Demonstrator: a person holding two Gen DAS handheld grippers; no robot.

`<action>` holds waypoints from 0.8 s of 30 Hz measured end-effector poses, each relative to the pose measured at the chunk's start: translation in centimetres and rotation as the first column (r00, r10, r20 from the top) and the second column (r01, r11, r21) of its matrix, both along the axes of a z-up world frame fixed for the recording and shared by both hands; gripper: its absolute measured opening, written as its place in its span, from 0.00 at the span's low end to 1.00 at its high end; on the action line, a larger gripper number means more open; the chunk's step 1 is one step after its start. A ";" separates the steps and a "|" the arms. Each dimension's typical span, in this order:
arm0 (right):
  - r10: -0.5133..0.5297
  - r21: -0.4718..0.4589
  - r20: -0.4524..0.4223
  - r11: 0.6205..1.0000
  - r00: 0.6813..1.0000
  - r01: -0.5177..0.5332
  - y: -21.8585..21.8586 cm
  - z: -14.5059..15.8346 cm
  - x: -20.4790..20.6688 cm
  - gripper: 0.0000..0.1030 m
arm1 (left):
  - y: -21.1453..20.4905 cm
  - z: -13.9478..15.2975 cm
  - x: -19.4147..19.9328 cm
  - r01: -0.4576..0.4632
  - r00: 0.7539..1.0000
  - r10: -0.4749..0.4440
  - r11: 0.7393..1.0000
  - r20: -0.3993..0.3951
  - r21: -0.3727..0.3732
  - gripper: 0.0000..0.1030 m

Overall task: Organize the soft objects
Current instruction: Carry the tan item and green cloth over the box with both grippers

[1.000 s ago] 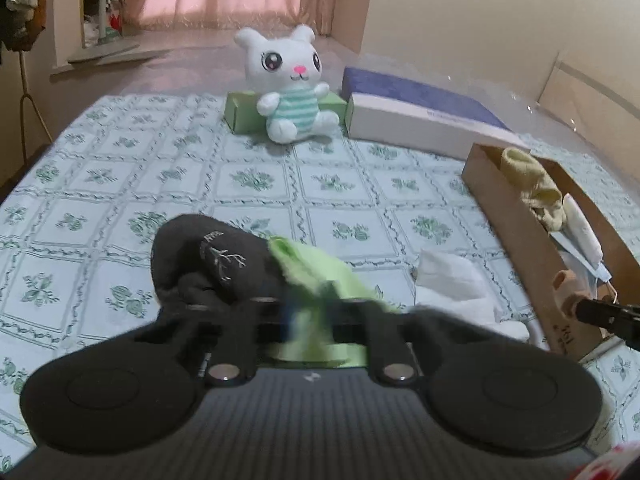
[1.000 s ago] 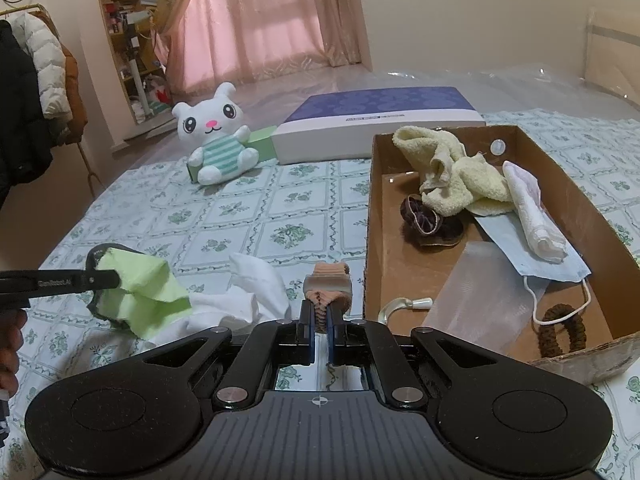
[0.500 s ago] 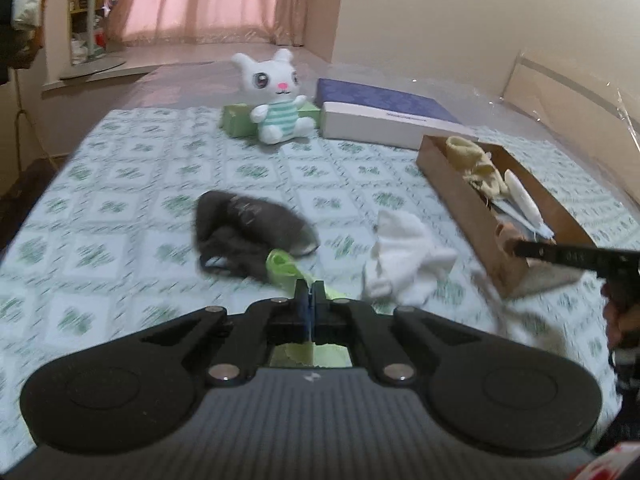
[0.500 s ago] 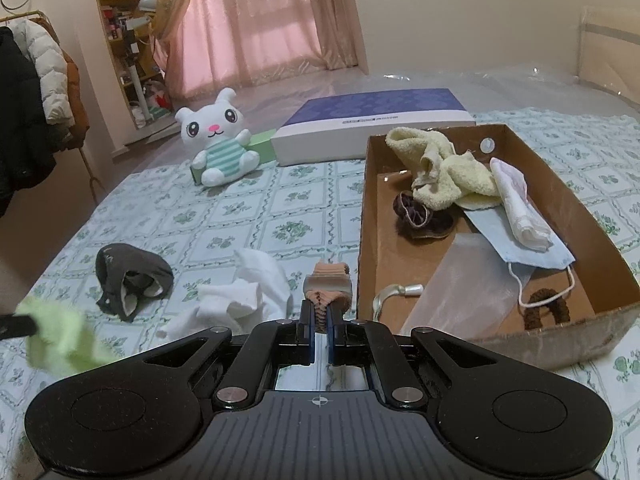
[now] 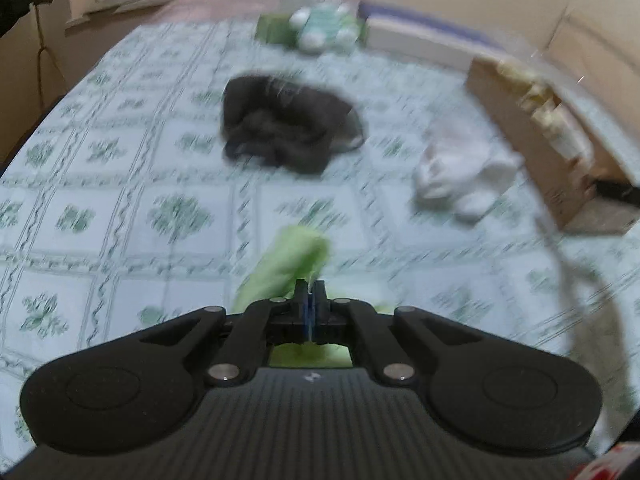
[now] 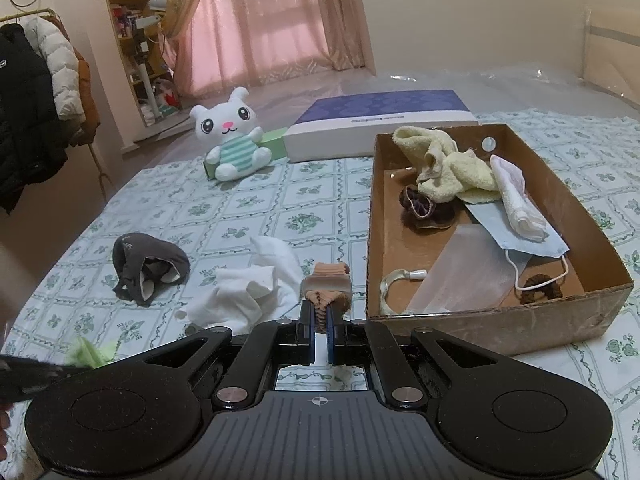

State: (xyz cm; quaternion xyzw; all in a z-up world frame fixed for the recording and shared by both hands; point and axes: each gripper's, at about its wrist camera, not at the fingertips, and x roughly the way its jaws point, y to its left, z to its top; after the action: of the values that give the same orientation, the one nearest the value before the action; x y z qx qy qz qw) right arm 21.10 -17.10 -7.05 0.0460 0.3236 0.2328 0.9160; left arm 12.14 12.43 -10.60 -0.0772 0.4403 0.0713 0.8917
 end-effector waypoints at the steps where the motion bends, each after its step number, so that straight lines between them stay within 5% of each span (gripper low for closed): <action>1: -0.001 0.001 -0.003 1.000 1.000 0.001 0.0 -0.1 0.0 0.05 | 0.2 -0.2 -0.2 -0.004 1.000 0.004 1.000 -0.008 0.009 0.06; 4: 0.004 -0.002 -0.012 1.000 1.000 -0.004 0.2 -0.3 0.1 0.05 | 0.7 0.1 -1.2 -0.011 1.000 0.011 1.000 -0.004 0.002 0.16; 6: 0.011 -0.002 -0.014 1.000 1.000 -0.011 0.4 -0.3 0.1 0.05 | 0.7 0.8 -2.1 -0.011 1.000 0.011 1.000 0.005 0.001 0.41; 14: 0.026 -0.004 -0.017 1.000 1.000 -0.026 0.8 -0.4 -0.1 0.05 | 0.9 2.6 -2.5 -0.010 0.997 0.000 0.993 0.081 0.119 0.62; 21: 0.027 -0.014 -0.021 1.000 0.999 -0.027 0.6 -0.4 -0.3 0.05 | 1.4 -0.5 -0.5 -0.004 1.000 0.004 0.999 -0.001 0.041 0.29; 24: 0.030 -0.014 -0.020 0.999 0.999 -0.031 0.4 -0.3 -0.5 0.05 | 0.7 -0.5 -0.6 0.019 1.000 -0.019 0.999 0.009 0.036 0.05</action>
State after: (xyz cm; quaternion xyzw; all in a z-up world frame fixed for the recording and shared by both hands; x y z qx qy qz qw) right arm 20.64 -16.71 -7.40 0.0367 0.3348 0.2439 0.9094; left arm 11.50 13.17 -11.08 -0.0571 0.4355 0.0704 0.8956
